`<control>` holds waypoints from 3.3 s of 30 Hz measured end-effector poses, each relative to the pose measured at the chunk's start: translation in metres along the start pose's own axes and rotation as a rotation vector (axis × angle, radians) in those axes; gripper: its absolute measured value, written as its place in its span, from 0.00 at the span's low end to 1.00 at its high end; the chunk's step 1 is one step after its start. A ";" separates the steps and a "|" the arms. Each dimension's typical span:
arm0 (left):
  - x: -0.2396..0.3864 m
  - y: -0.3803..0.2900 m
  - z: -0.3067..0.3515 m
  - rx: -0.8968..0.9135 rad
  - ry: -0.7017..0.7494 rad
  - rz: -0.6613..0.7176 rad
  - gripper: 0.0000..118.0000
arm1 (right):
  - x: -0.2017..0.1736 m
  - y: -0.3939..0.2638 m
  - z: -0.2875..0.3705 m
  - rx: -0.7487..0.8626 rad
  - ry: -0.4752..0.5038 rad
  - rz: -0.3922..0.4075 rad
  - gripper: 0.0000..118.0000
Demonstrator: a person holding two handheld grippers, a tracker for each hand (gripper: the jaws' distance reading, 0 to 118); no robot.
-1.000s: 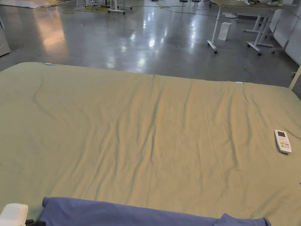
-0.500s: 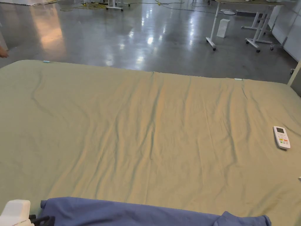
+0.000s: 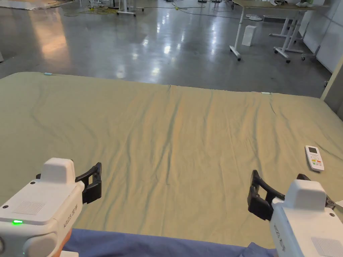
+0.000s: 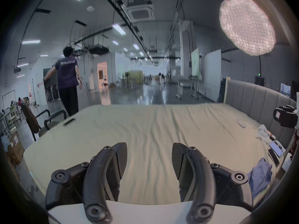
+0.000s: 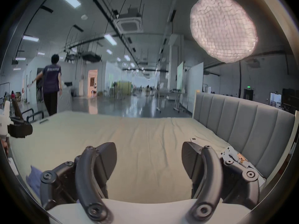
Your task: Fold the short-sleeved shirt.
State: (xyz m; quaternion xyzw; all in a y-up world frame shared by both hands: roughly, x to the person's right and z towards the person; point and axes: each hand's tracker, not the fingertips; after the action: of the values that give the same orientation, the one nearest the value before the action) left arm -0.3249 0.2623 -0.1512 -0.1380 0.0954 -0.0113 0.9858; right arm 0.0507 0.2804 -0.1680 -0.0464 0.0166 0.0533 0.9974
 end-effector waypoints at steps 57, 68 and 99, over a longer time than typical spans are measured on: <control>-0.180 -0.162 -0.064 -0.758 -0.764 0.882 0.75 | -0.033 -0.038 -0.020 -0.186 0.042 0.067 0.00; -0.186 -0.180 -0.088 -0.845 -0.666 0.641 0.09 | -0.043 -0.037 -0.018 -0.187 0.067 0.081 0.00; -0.184 -0.029 -0.036 -0.975 -0.410 0.445 0.08 | -0.021 -0.046 -0.020 -0.175 0.088 0.034 0.00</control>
State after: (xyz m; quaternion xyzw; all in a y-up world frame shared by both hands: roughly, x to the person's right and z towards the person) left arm -0.5123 0.2338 -0.1429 -0.5527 -0.0767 0.2686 0.7851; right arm 0.0346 0.2312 -0.1830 -0.1353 0.0566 0.0696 0.9867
